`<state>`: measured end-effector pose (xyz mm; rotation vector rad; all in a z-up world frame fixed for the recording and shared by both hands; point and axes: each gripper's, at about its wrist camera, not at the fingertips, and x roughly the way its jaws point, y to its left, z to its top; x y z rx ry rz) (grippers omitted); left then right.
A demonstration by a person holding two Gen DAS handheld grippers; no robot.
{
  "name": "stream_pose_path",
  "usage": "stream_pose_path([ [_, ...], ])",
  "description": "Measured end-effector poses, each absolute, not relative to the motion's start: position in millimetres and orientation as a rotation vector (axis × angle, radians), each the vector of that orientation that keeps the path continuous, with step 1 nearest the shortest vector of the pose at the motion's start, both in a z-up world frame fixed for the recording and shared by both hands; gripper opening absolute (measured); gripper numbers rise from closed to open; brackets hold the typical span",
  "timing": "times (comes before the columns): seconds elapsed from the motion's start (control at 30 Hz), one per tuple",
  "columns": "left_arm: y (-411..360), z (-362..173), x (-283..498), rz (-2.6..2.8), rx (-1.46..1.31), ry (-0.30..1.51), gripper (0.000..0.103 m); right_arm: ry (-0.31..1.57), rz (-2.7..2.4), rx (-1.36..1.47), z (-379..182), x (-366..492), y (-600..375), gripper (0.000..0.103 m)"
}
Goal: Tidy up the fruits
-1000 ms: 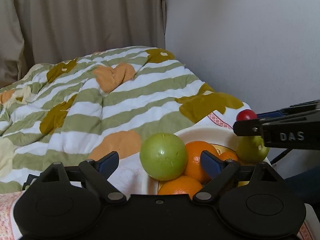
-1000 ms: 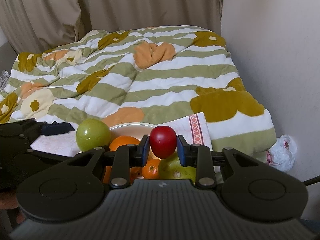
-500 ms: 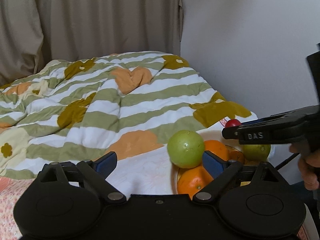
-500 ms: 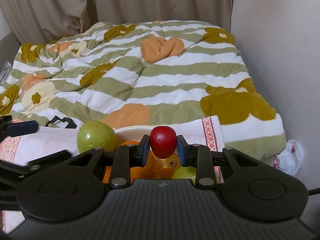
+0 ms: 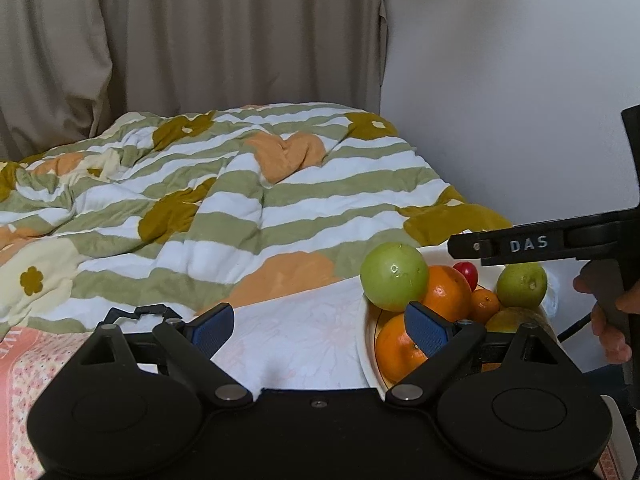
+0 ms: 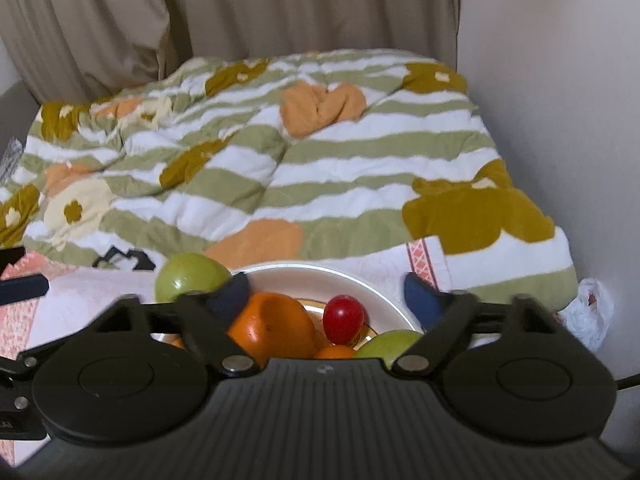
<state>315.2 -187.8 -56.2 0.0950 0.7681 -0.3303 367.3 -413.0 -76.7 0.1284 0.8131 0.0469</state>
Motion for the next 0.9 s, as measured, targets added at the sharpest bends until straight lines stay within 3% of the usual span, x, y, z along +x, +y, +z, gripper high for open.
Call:
stream_pose_path([
  [0.33, -175, -16, 268, -0.267, 0.068, 0.68, 0.095, 0.745, 0.066, 0.115, -30, 320, -407, 0.102],
  [0.9, -126, 60, 124, -0.074, 0.021, 0.534, 0.097, 0.589, 0.163, 0.033, 67, 166, -345, 0.102],
])
